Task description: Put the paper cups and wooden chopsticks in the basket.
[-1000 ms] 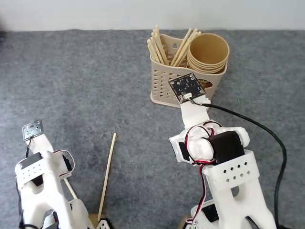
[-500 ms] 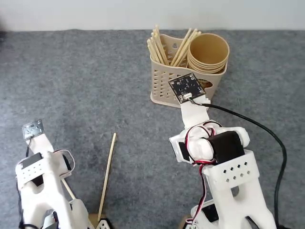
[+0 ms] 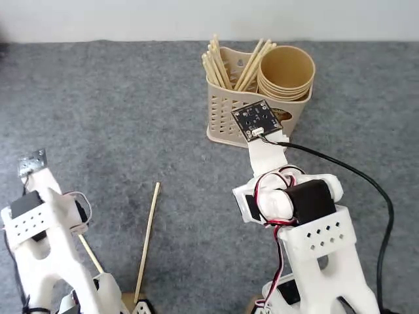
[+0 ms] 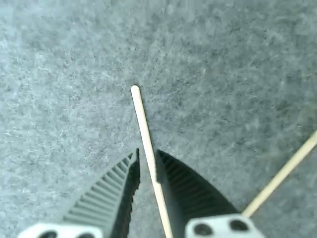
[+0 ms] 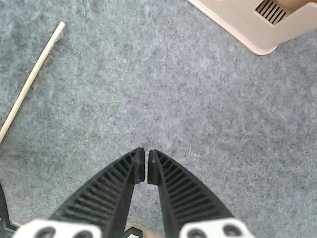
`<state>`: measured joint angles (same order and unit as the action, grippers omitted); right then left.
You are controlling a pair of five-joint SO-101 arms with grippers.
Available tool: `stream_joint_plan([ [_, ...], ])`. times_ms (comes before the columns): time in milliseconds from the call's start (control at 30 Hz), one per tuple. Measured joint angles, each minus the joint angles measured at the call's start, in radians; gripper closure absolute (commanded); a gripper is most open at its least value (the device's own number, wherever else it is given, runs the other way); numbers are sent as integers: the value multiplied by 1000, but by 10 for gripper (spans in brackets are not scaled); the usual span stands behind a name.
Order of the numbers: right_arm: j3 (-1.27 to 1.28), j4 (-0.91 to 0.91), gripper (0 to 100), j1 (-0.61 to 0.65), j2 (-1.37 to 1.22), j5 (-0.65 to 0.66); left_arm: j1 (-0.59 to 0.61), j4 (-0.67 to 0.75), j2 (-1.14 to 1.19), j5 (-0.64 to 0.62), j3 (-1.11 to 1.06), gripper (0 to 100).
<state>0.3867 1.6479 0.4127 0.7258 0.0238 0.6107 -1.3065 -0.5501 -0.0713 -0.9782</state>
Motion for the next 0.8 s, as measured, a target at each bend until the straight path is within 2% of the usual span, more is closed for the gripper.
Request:
stream_joint_plan([
  [133,0,0,965,0,0,0,0,110,0,0,-110,838],
  [433,0,0,965,0,0,0,66,164,0,0,-155,838],
  [667,0,0,965,0,0,0,72,284,0,0,-241,838],
  [800,0,0,965,0,0,0,74,302,0,0,-245,911],
])
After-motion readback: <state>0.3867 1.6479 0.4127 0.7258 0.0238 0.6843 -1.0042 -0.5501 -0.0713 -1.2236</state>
